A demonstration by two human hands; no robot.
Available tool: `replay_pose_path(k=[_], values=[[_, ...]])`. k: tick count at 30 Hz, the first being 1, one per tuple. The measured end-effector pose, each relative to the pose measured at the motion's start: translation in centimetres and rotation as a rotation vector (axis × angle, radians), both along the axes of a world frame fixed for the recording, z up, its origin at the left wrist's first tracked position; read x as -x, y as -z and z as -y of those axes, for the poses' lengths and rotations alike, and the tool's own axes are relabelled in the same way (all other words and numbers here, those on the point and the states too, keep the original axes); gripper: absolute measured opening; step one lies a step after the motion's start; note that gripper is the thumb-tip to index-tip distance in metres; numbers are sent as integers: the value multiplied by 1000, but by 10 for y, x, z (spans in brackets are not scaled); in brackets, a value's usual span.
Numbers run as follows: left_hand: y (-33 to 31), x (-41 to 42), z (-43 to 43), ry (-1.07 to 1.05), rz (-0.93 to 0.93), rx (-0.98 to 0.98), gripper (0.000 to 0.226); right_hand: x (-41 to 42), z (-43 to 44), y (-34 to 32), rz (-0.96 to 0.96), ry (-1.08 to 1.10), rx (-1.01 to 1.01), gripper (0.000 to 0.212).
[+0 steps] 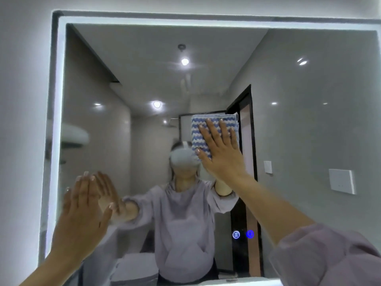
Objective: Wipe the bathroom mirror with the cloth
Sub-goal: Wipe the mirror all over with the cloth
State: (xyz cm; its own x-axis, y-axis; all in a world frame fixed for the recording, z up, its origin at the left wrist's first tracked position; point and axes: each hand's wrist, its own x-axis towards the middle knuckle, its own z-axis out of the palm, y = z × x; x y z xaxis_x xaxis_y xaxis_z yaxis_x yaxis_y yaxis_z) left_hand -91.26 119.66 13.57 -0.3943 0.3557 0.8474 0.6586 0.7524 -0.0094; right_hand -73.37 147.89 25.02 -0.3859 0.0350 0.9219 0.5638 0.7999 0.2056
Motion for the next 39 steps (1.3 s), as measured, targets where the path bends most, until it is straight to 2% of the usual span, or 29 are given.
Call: replay_pose_path(k=[4,7,20,22,27,34,39], values=[[-4,-28,-29,-10,-29,13,85,-1,-3,1,7,-34,-13,68],[-10,-40,-43,-8,-125,26,79,-2,-3,1,18,-66,-16,68],[-53,-57,-92,-4,-303,-22,73,2,-6,2,-4,-79,-40,68],[-54,-50,-102,-17,-305,-24,75,2,-6,2,-6,-73,-42,68],[-50,-20,-112,-14,-163,-80,90,1,-5,2,-1,-51,-36,68],[-43,-10,-113,74,-220,-122,88,2,-7,2,-11,-44,-58,68],[-43,-9,-107,92,-263,-105,90,-9,-16,-6,56,-36,-127,69]])
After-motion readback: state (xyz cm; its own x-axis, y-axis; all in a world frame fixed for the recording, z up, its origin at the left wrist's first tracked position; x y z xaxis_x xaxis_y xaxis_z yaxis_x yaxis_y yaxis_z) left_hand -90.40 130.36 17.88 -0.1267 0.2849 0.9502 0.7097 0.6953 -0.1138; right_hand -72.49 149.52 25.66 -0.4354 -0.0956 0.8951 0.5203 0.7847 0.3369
